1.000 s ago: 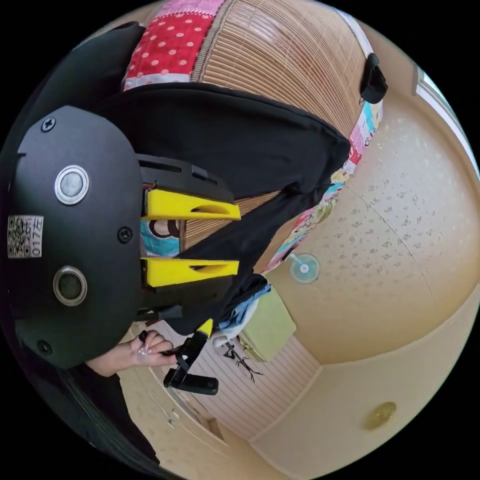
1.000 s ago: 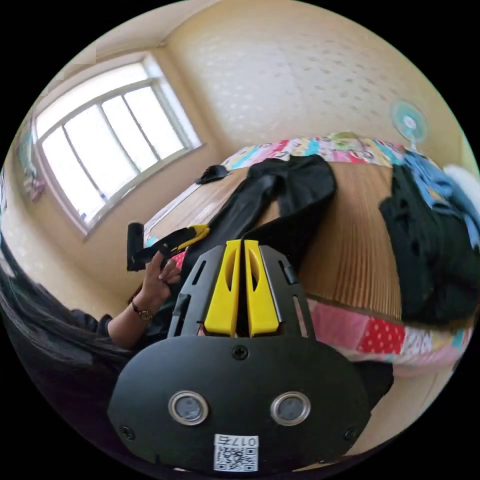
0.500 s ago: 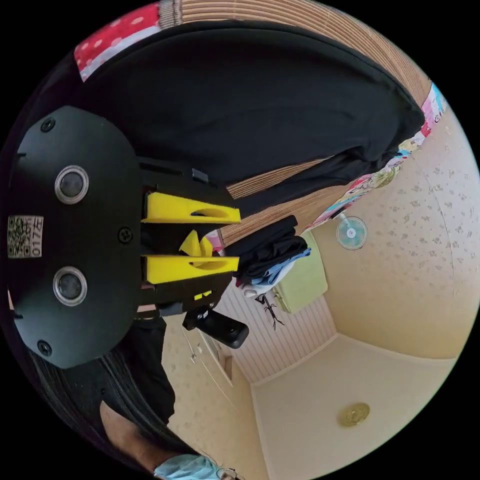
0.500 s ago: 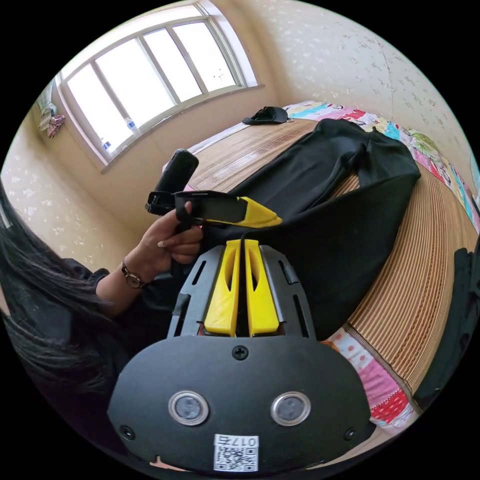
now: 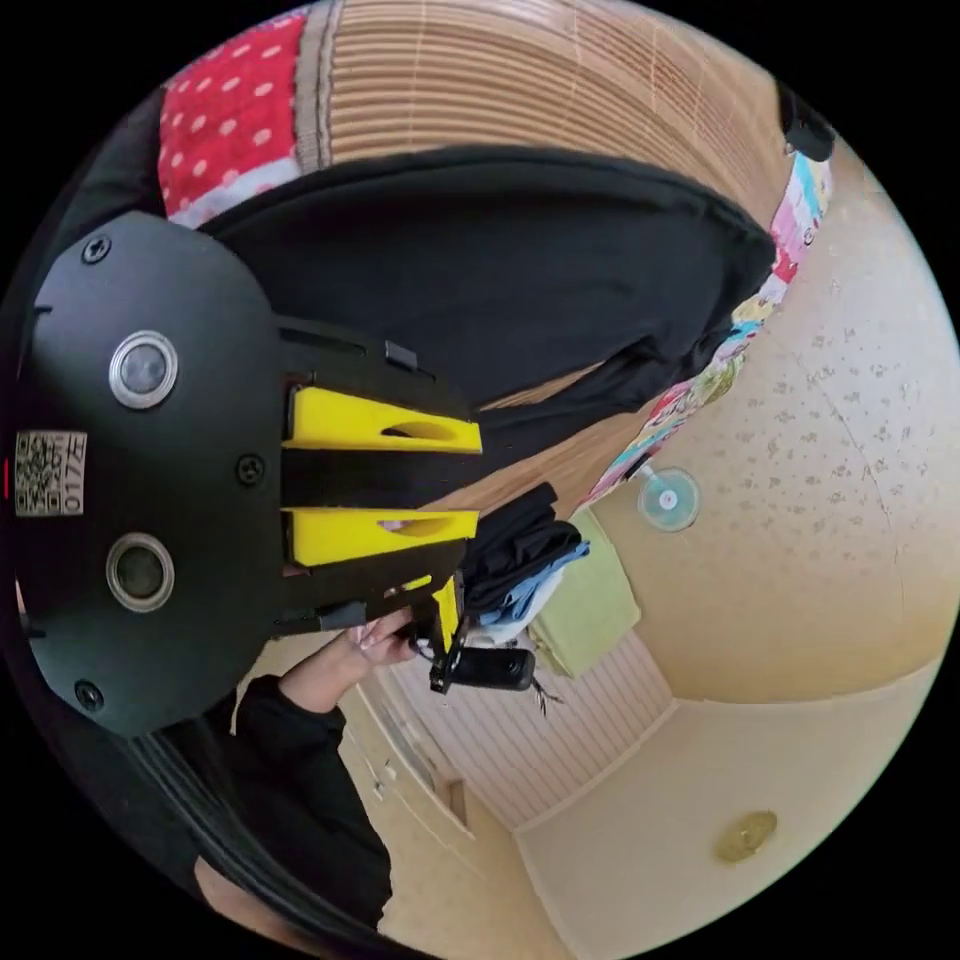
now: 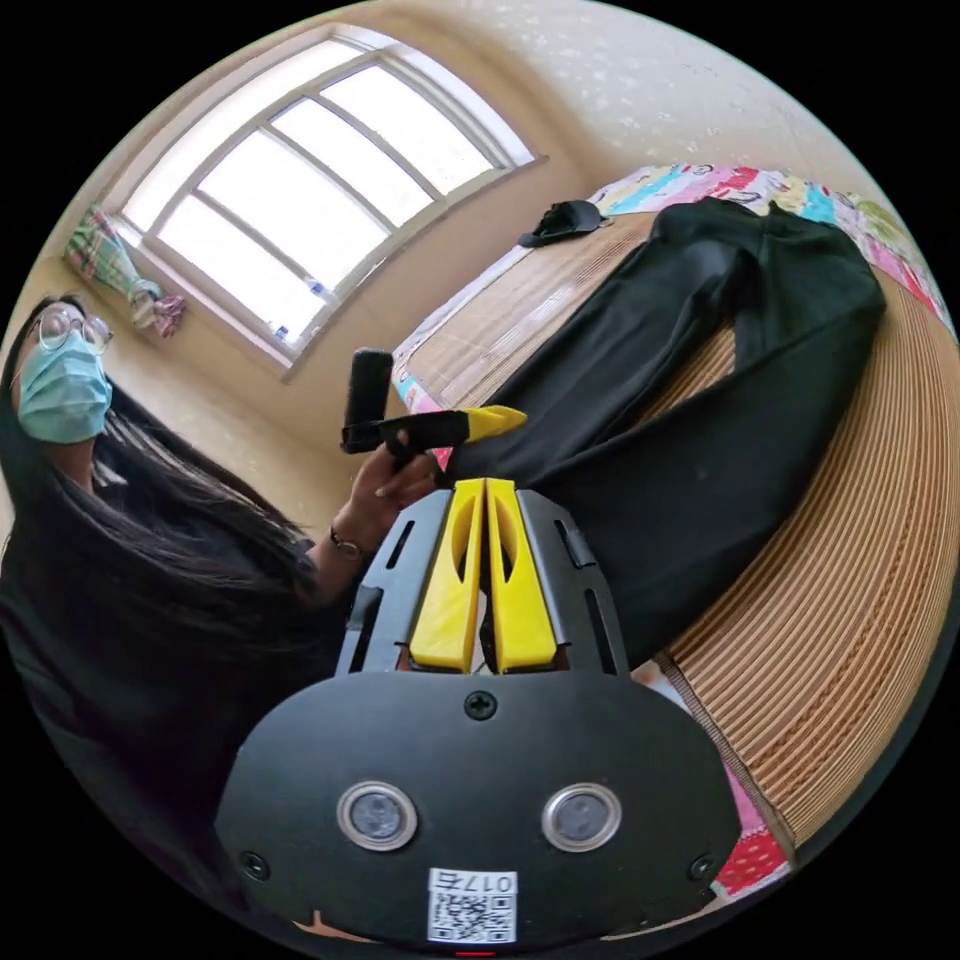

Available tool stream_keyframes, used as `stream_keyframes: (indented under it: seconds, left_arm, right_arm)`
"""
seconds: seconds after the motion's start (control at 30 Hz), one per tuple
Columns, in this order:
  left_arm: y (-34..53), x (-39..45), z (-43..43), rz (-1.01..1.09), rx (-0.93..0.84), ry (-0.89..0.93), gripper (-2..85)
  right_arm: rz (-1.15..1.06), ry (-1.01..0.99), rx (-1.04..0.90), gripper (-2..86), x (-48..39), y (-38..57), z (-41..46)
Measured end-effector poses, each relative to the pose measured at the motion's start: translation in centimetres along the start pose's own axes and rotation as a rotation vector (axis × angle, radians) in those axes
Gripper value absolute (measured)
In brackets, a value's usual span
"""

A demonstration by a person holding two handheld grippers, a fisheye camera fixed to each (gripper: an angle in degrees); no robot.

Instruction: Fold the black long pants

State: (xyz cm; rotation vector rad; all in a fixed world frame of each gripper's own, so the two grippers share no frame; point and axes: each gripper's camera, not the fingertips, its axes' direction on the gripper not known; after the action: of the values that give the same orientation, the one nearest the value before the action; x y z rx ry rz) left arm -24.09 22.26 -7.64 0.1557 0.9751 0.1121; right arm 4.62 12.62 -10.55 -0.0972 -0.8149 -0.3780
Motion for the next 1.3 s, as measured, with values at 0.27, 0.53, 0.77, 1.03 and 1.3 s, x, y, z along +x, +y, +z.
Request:
stream_keyframes:
  seconds: [0.27, 0.53, 0.77, 1.03, 1.3]
  left_arm:
    - [-0.5, 2.3, 6.0, 0.000, -0.232, -0.151, 13.5]
    - [-0.4, 4.8, 7.3, 0.077, -0.351, -0.167, 4.5]
    - [-1.0, 2.6, 6.3, 0.140, -0.357, 0.095, 1.3]
    - [-1.2, 0.3, 5.0, 0.153, -0.335, 0.326, 0.9]
    - [-1.5, 0.3, 0.7, 0.296, -0.336, 0.366, 1.5]
  right_arm:
    - [0.193, 0.148, 0.191, 1.3, 3.5, 0.4, -0.7]
    - [0.412, 0.533, 0.335, 8.3, 11.4, -10.4, -3.4]
    - [0.472, 0.812, 0.265, 12.9, 20.3, -24.6, -0.1]
    - [0.743, 0.949, 0.160, 11.1, 29.7, -32.4, -0.4]
    - [0.318, 1.163, 0.260, 2.3, 18.3, -38.7, 3.8]
